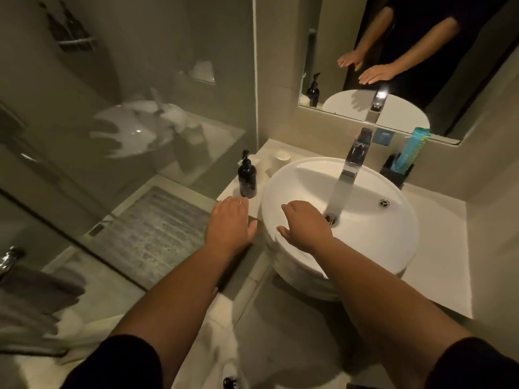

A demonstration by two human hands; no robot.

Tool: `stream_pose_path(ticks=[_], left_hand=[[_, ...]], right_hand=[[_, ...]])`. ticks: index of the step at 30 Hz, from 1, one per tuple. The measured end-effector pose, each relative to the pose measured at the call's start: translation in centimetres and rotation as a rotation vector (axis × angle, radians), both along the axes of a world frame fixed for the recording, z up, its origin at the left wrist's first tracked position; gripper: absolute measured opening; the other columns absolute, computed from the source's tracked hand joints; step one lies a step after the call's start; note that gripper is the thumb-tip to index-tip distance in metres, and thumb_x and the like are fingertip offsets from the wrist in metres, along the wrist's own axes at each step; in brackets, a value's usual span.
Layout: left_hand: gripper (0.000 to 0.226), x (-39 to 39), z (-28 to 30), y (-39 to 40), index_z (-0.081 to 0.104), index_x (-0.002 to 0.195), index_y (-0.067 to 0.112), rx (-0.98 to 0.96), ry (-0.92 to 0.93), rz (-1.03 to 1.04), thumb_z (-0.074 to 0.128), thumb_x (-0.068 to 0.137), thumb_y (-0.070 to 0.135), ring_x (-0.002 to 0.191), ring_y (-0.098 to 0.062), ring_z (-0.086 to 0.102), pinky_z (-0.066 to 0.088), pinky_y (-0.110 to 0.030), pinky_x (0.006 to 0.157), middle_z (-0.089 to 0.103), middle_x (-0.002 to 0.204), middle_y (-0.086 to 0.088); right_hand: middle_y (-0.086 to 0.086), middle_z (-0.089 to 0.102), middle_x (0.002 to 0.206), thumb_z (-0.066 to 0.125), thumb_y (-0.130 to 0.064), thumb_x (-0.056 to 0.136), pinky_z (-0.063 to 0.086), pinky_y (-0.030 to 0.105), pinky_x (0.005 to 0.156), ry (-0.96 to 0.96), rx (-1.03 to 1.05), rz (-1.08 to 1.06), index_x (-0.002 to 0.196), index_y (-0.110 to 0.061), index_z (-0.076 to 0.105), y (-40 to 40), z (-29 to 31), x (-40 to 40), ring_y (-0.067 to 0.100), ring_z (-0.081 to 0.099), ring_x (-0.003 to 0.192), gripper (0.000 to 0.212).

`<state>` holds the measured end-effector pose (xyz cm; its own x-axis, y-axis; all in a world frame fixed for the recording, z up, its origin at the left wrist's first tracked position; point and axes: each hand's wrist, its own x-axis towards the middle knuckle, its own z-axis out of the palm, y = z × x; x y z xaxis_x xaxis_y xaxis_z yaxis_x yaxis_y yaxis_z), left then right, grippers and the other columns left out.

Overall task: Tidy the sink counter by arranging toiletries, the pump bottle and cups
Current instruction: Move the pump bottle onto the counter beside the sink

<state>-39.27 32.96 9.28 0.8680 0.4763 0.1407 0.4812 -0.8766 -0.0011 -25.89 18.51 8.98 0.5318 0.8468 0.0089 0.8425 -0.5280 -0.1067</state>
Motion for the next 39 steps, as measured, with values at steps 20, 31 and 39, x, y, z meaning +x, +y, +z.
stream_pose_path(ticks=[20,31,39], left_hand=[[0.048,5.2,-3.6,14.5,0.048,0.124,0.012,-0.177,-0.013,-0.091,0.047,0.089,0.046,0.113,-0.026,0.052,0.040,-0.038,0.096,0.057,0.123,-0.007],[0.055,10.3,-4.8,17.1,0.039,0.137,0.010,-0.336,-0.016,-0.080,0.049,0.093,0.041,0.124,-0.029,0.046,0.033,-0.038,0.106,0.051,0.135,-0.011],[0.047,12.6,-5.8,16.9,0.039,0.137,0.016,-0.482,-0.033,-0.019,0.052,0.094,0.033,0.108,-0.031,0.057,0.047,-0.042,0.084,0.060,0.121,-0.011]], right_hand=[[0.011,0.055,0.133,0.055,-0.041,0.092,0.045,0.037,0.098,0.182,0.031,-0.182,0.135,-0.014,0.046,15.4,-1.1,3.8,0.029,0.053,0.120,0.052],[0.013,0.055,0.135,0.065,-0.030,0.088,0.044,0.038,0.098,0.286,0.028,-0.199,0.136,-0.012,0.045,19.4,-2.3,8.4,0.031,0.054,0.120,0.055],[0.005,0.062,0.130,0.068,-0.022,0.086,0.044,0.037,0.100,0.417,0.087,-0.164,0.136,-0.018,0.049,20.1,-4.1,9.9,0.026,0.058,0.117,0.053]])
